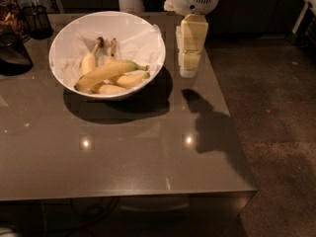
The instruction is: Pick banana from white bowl
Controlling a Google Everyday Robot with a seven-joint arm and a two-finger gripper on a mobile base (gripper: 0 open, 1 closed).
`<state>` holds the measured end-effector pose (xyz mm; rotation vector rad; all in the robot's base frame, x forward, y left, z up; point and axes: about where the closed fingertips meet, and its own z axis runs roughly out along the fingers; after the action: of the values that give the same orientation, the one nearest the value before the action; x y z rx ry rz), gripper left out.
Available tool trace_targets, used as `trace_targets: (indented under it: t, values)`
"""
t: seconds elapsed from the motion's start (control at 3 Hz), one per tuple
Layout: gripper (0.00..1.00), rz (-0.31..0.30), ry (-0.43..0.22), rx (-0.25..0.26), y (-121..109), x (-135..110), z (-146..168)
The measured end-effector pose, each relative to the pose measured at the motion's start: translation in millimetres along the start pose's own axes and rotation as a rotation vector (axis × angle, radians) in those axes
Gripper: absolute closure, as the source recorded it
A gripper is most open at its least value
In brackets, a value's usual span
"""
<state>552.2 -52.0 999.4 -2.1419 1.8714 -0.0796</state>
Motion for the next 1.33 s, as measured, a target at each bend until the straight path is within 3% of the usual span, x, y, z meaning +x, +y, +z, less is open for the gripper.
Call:
trace_targets:
  t: [0.33, 0.67, 1.33]
  values:
    - [0.0, -0.053, -0.007, -0.02, -10.2, -10.8, 8.2]
    - [0.0, -0.047, -0.045, 0.005, -18.0, -21.4, 13.5]
    - [0.0, -0.031, -0.089, -0.033, -51.6, -64.5, 48.8]
